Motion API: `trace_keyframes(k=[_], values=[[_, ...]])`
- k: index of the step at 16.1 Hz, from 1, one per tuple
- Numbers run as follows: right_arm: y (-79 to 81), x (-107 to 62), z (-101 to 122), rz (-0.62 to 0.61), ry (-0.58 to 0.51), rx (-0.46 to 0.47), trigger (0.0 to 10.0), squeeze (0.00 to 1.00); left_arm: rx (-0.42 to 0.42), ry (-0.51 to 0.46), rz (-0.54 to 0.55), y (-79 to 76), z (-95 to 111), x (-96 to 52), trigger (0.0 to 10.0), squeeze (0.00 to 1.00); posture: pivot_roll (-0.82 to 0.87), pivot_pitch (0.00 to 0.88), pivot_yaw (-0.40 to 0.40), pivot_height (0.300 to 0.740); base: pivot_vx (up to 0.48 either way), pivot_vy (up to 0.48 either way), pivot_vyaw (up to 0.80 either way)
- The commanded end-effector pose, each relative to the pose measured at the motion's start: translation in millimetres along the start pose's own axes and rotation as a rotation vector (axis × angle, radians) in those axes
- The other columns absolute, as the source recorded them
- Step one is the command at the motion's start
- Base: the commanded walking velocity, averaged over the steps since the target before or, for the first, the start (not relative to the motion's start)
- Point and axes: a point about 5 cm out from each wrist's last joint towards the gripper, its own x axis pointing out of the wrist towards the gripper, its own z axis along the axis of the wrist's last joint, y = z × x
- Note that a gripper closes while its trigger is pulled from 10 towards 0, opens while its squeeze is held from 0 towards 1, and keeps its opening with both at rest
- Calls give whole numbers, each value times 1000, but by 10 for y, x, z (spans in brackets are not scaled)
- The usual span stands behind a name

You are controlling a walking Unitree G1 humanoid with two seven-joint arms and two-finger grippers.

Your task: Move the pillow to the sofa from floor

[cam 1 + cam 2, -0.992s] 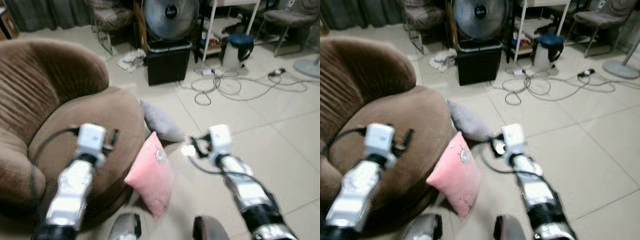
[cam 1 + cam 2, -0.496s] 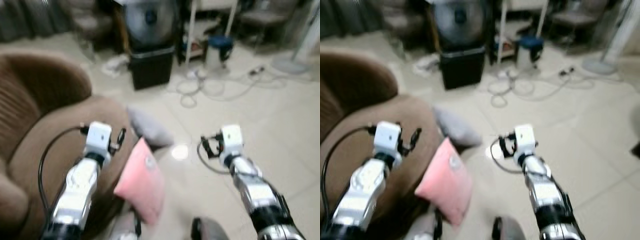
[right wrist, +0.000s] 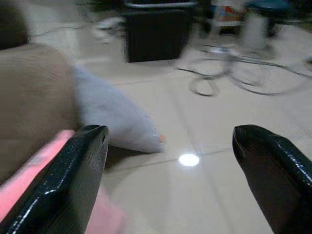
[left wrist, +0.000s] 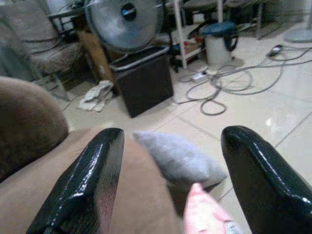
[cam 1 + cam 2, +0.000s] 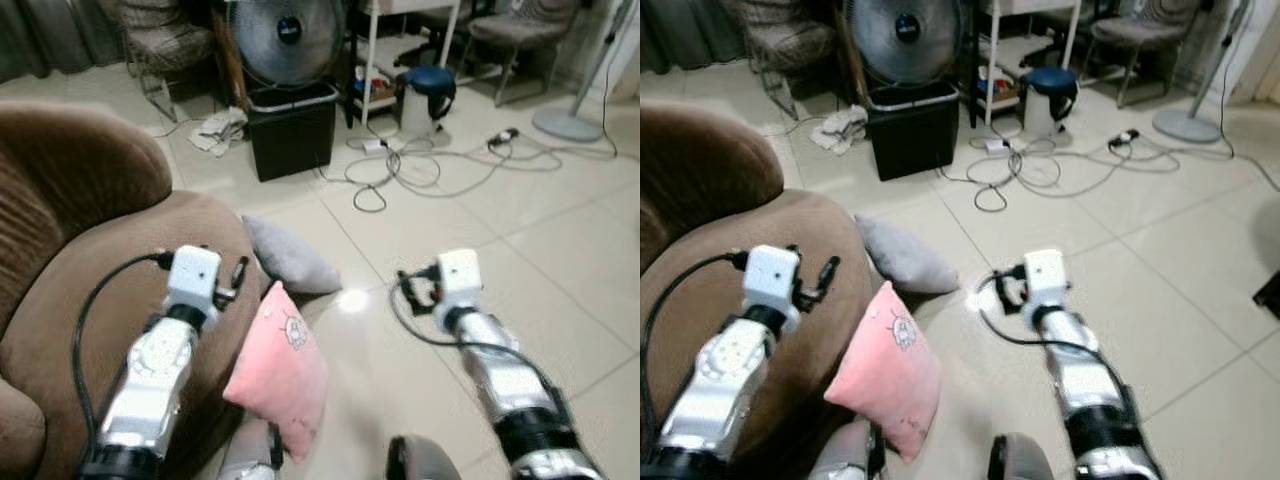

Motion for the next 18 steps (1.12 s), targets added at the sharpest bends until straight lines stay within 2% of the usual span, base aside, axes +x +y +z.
trace_keyframes(k=[1, 3, 6, 7, 11, 13, 16, 18], values=[[-37, -1, 5, -4, 3, -17, 10000, 0, 1, -3, -8, -21, 4, 6, 10000, 0, 47, 0, 22, 634, 289, 0, 0], [-35, 3, 17, 11, 4, -48, 10000, 0, 1, -3, -7, -20, 4, 5, 10000, 0, 47, 0, 22, 634, 289, 0, 0], [-21, 7, 11, 13, 4, -39, 10000, 0, 4, -4, -5, -19, 5, 4, 10000, 0, 47, 0, 22, 634, 281, 0, 800], [-35, 1, -7, -2, 10, -15, 10000, 0, 15, -3, 4, -10, 7, 6, 10000, 0, 52, 0, 15, 634, 0, 0, 0], [-73, 1, -16, -19, 17, -27, 10000, 0, 52, 6, -3, 16, 20, 69, 10000, 0, 54, 0, 12, 634, 0, 0, 0], [-85, 12, -26, -25, 24, -26, 10000, 0, 89, 70, -30, 13, -68, 95, 10000, 0, 68, 0, 2, 634, 0, 0, 0], [-53, 31, -15, -13, 25, -26, 10000, 0, 91, 111, -39, 74, -167, 96, 10000, 0, 88, 0, -14, 634, 0, 0, 0], [-37, 32, -17, -6, 22, -27, 10000, 0, 92, 103, -29, 107, -149, 110, 10000, 0, 89, 0, -12, 634, 0, 0, 0]])
